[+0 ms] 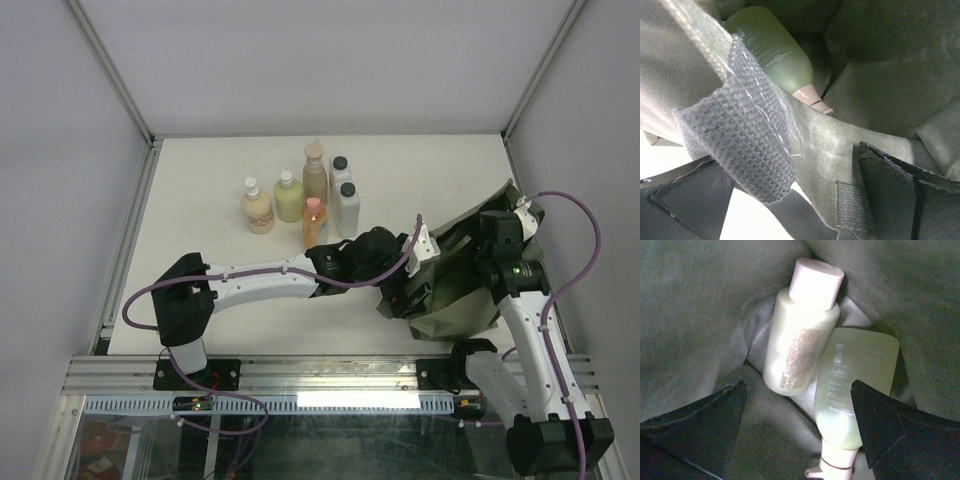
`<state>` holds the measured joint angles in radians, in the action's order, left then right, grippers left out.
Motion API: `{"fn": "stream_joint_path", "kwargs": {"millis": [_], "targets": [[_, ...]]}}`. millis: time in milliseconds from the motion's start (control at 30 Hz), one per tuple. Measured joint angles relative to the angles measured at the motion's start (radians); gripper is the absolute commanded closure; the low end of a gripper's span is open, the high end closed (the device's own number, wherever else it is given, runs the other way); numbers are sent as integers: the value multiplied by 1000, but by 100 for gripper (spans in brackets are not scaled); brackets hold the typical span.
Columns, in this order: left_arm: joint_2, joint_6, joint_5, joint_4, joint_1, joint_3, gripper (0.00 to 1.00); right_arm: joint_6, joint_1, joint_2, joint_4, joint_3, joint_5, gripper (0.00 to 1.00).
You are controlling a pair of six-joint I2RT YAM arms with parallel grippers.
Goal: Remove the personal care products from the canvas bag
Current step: Adjust the canvas bag at the center of the board.
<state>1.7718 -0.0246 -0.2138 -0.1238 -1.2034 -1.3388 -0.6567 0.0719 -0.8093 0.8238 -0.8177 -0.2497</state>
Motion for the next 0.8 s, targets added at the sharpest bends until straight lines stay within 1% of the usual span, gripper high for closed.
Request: {"fn": "stream_joint_path", "kwargs": {"millis": [67,100,167,300,400,567,667,800], "targets": [[9,11,0,-1,-4,-3,1,7,-34,-17,-44,15,29,14],[14,14,0,0,-5,-6,1,12,-43,-25,-68,24,35,18],[21,16,0,0,-7,-11,1,14,-51,-39,-91,31,36,21],[22,25,5,0,-8,-16,1,32,-81,-56,-122,31,34,22],[22,37,5,-1,-8,-17,1,43,-90,-56,-140,31,31,24],[22,45,9,-43,-4,-59,1,43,-107,-82,-139,31,74,23],[26,43,3,-92,19,-114,1,58,-108,-86,-114,30,135,22],[27,40,-2,-153,57,-185,1,123,-110,-71,-53,22,234,21]]}}
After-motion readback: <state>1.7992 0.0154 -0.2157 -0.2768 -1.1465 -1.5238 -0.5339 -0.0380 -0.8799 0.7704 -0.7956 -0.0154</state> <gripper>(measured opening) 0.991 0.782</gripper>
